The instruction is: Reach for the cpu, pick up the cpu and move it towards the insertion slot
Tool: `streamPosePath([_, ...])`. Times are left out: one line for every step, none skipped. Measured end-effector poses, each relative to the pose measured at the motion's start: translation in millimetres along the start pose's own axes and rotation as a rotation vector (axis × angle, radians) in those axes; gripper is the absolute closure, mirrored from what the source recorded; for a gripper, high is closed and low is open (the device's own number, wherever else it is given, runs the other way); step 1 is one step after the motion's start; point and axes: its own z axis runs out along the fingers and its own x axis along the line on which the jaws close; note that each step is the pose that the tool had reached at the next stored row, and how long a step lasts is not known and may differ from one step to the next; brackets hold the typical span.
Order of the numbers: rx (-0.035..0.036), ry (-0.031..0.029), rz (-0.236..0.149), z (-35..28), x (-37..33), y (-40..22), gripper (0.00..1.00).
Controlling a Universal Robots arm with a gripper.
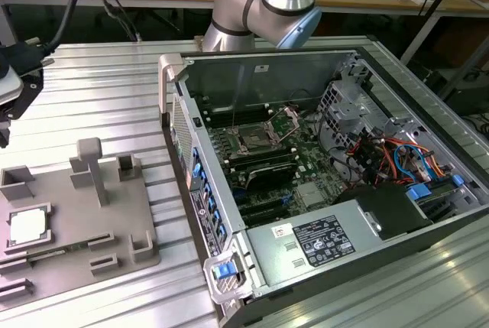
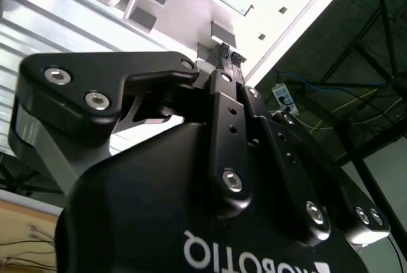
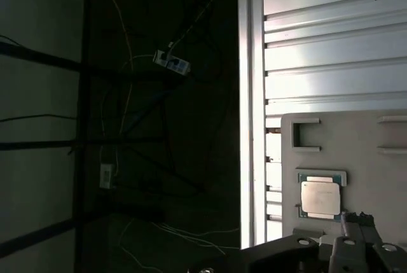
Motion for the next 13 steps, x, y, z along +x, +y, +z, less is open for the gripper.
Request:
streamPosePath([0.0000,0.0001,0.000,0.1,0.6,0.0,0.89])
streamPosePath([0.0000,0.0002,0.000,0.0,0.8,-0.1,0.89])
streamPosePath([0.0000,0.0001,0.000,0.0,0.8,0.0,0.89])
streamPosePath([0.0000,0.0001,0.000,0.1,0.9,0.0,0.89])
streamPosePath([0.0000,0.0001,0.000,0.1,1.0,0.0,0.89])
streamPosePath([0.0000,0.0000,0.000,0.1,1.1,0.0,0.83])
streamPosePath([0.0000,0.0002,-0.002,0.1,1.2,0.0,0.70])
streamPosePath([-0.0001,0.0000,-0.006,1.5,2.3,0.1,0.70])
streamPosePath([0.0000,0.0006,-0.010,3.0,2.8,0.0,0.64])
streamPosePath([0.0000,0.0011,-0.019,5.5,4.1,-0.2,0.58])
streamPosePath([0.0000,0.0015,-0.031,8.6,4.9,-0.4,0.52])
streamPosePath([0.0000,0.0020,-0.041,11.3,5.6,-0.5,0.46])
streamPosePath([0.0000,0.0022,-0.049,13.3,6.1,-0.5,0.40])
